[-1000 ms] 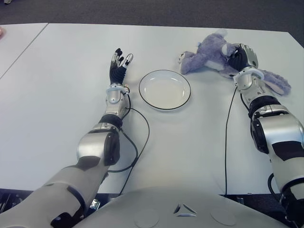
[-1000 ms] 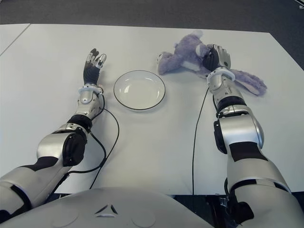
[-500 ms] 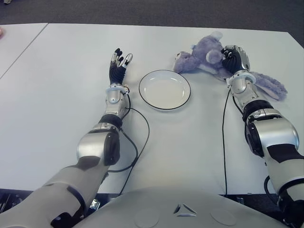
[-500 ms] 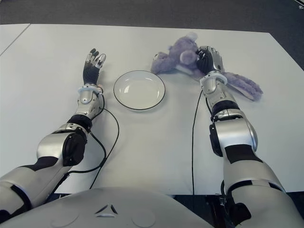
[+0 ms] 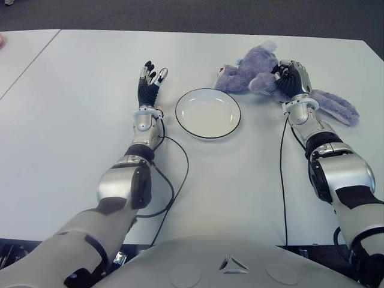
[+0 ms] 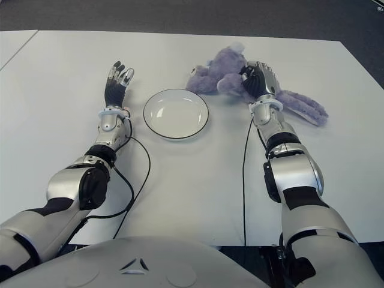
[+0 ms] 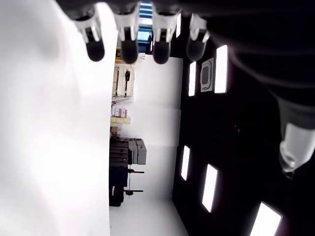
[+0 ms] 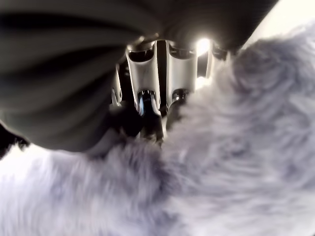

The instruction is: Put the doll into the plate.

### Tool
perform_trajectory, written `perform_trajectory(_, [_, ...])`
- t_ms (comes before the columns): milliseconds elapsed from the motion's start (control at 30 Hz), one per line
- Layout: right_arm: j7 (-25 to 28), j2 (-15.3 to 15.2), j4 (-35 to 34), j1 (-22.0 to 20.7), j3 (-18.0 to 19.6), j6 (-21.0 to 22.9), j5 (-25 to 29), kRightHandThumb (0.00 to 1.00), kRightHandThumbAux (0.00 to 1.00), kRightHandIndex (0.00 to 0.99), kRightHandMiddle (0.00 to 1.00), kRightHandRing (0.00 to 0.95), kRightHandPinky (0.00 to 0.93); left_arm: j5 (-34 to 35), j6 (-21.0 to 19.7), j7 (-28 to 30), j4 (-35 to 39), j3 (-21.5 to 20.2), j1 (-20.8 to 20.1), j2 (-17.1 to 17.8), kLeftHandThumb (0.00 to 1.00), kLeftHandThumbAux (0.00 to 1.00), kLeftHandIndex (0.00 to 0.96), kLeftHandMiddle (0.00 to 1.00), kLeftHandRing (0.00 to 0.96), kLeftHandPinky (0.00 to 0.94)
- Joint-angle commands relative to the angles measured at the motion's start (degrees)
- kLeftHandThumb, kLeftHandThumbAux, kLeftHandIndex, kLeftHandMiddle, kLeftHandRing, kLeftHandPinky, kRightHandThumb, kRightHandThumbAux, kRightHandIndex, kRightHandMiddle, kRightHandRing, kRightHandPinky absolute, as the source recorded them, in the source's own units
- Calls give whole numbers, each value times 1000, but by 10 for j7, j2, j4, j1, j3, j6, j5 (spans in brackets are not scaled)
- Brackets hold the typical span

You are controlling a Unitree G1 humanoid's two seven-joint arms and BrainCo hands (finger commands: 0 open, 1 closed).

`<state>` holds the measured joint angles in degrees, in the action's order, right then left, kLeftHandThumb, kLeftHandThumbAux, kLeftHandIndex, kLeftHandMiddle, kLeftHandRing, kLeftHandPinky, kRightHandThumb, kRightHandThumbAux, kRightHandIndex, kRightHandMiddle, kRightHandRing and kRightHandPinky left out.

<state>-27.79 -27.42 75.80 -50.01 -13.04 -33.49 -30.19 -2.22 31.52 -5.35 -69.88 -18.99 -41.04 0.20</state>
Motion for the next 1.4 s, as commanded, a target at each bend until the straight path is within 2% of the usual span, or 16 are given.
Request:
perform_trajectory(33, [1, 24, 10, 17, -22, -24, -17, 710, 724, 437, 845, 852, 863, -3, -57, -15, -80, 3, 119, -29, 0, 550, 78, 84, 80, 77])
perform_trajectory(433, [-11, 12, 9, -20, -35, -28, -21, 699, 728, 437, 894, 884, 863, -3, -63, -17, -81, 2, 116, -29, 0, 578, 75, 88, 82, 78])
perform_trajectory(767, [-40, 3, 6, -34, -49, -39, -38, 698, 728, 437, 894, 885, 868, -2, -64, -18, -81, 2, 116, -30, 0, 582, 76, 81, 80, 80])
perform_trajectory(1033, [-43, 0, 8, -36, -59, -40, -43, 698, 728, 437, 891, 883, 862, 4, -66, -16, -81, -4, 115, -32, 0, 599, 78, 83, 80, 84])
perform_trajectory(1067, [-32, -2, 9, -37, -69, -36, -51, 696, 728, 438, 866, 856, 830, 3, -64, -16, -80, -4, 115, -33, 0, 602, 79, 85, 81, 83])
perform_trajectory(1100, [-22, -4, 11, -38, -77, -32, -58, 591, 712, 405, 766, 756, 730, 3, -62, -17, -80, -3, 115, -33, 0, 602, 80, 85, 81, 84])
perform_trajectory(1133, [-14, -6, 12, -39, -83, -29, -63, 416, 688, 328, 587, 574, 544, 3, -61, -17, -80, -3, 115, -33, 0, 602, 82, 86, 83, 86])
perform_trajectory(1167, [-4, -7, 13, -40, -87, -24, -66, 353, 679, 300, 524, 509, 477, 3, -62, -18, -80, -3, 115, -33, 0, 602, 82, 86, 83, 86])
perform_trajectory(1200, [2, -7, 14, -41, -89, -22, -66, 257, 655, 230, 395, 378, 345, 3, -63, -18, -80, -3, 115, -33, 0, 605, 85, 88, 85, 90])
perform_trajectory(1233, [8, -7, 14, -42, -90, -19, -66, 195, 639, 185, 312, 294, 259, 3, -64, -18, -80, -3, 115, -33, 0, 608, 86, 89, 86, 93])
perform_trajectory(1333, [20, -8, 15, -44, -94, -9, -67, 113, 601, 101, 162, 151, 119, 3, -66, -19, -80, -3, 115, -33, 0, 616, 91, 92, 90, 100])
perform_trajectory(1400, [31, -9, 16, -45, -95, 4, -66, 89, 576, 59, 92, 86, 69, 1, -67, -22, -81, -2, 116, -32, 0, 619, 92, 93, 92, 102])
